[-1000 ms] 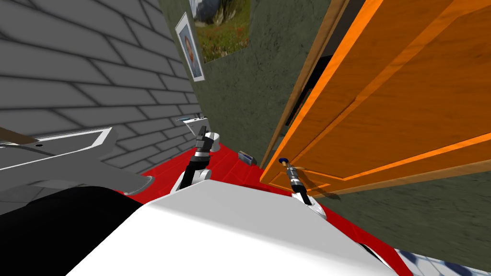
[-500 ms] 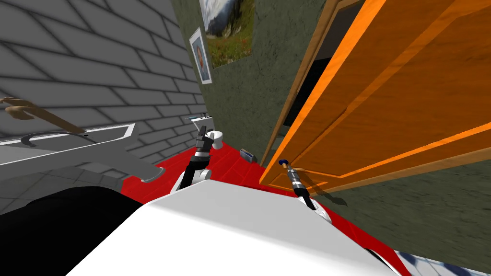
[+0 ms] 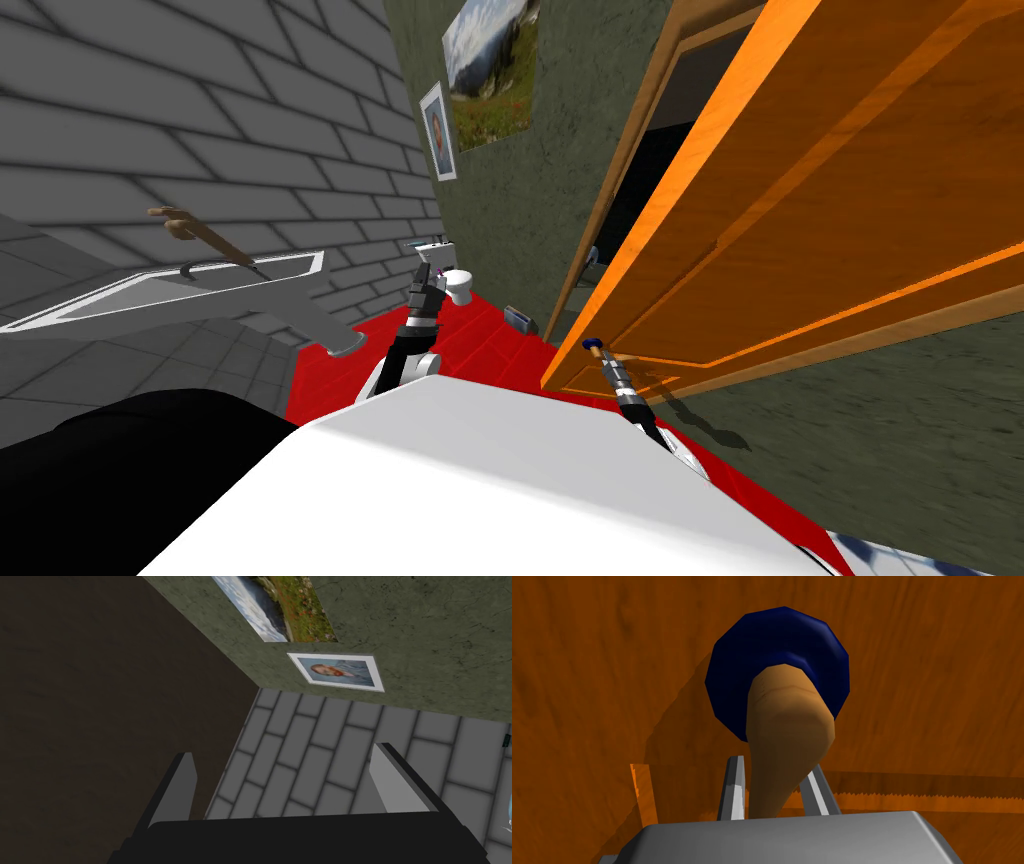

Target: Pull the door open

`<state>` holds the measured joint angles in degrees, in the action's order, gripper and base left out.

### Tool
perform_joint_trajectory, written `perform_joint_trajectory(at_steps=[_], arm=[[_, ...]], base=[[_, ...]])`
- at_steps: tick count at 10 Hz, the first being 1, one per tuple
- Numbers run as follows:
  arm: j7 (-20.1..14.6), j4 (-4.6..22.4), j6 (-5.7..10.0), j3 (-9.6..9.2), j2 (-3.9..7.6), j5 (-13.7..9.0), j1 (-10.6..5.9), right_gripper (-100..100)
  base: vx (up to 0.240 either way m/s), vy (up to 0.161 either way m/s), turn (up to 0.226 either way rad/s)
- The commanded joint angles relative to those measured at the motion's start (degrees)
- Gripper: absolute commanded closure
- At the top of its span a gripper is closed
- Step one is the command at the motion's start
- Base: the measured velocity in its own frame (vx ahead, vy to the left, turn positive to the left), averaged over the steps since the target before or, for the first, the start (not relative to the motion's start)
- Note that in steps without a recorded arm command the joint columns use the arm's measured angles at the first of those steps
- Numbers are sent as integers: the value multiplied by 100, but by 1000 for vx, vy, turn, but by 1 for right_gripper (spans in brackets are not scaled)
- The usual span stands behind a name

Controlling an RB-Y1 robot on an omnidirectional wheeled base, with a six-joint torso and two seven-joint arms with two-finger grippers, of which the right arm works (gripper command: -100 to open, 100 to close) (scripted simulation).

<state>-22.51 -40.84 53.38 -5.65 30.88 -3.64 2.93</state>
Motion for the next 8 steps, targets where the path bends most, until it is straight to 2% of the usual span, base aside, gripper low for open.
perform_joint_trajectory(at_steps=[1, 2, 3, 4, 5, 8], arm=[[-85, 31, 180, -40, 94, 13, 42, 100], [-140, 31, 268, -76, 146, 25, 93, 100], [-105, 69, 196, -61, 103, 19, 51, 100], [-167, 110, 367, -97, 163, 21, 141, 100], [-179, 120, 408, -103, 180, 20, 161, 100], [-264, 191, 696, -148, 294, 16, 302, 100]], base=[[-133, -35, 84], [-156, -63, 106], [-70, -35, 26], [-138, -80, 161], [-204, -96, 202], [-196, -80, 175]])
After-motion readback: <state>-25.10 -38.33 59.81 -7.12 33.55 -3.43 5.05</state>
